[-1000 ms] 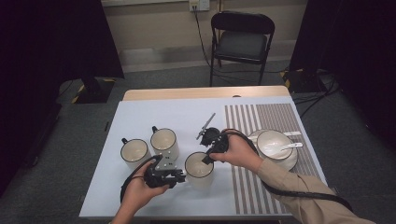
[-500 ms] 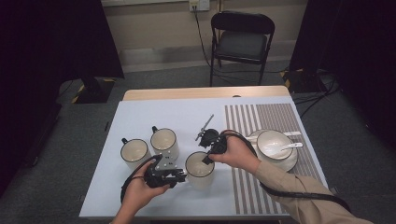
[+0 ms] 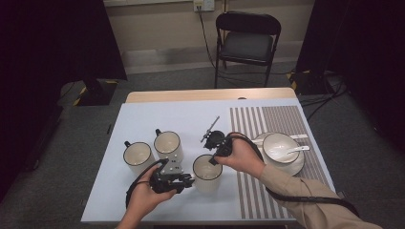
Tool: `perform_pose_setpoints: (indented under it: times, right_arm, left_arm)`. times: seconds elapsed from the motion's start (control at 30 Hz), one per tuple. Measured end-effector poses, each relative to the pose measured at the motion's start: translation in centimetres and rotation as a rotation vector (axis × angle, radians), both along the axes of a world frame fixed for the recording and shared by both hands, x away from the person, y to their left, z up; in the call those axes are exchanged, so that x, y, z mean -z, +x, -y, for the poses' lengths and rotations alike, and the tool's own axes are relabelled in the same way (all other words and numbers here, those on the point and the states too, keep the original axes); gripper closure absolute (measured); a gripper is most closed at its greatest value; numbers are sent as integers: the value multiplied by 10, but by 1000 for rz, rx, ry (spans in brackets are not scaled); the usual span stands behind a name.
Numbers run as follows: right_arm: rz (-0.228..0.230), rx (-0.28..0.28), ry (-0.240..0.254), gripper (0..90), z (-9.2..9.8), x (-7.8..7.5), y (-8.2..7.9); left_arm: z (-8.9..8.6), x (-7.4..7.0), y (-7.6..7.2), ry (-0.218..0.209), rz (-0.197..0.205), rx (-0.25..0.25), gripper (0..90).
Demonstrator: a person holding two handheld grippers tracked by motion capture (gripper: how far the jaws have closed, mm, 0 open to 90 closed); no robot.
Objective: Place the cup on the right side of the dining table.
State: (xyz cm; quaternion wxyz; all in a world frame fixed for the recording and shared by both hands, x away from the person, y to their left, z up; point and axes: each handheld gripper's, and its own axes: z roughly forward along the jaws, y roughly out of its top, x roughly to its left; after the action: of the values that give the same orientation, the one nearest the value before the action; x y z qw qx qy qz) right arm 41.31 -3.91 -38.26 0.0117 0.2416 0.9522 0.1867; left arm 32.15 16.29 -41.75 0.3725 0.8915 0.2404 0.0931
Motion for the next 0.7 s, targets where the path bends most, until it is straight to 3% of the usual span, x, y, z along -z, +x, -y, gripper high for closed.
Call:
perform_pose_setpoints:
  times: [0.5, 0.7]
  right_arm:
    - [12, 14, -17, 840, 13, -17, 4]
    - [5, 29, -22, 840, 21, -21, 7]
  left_arm:
    - [14, -15, 7, -12, 19, 13, 769]
    - [21, -20, 13, 2, 17, 25, 769]
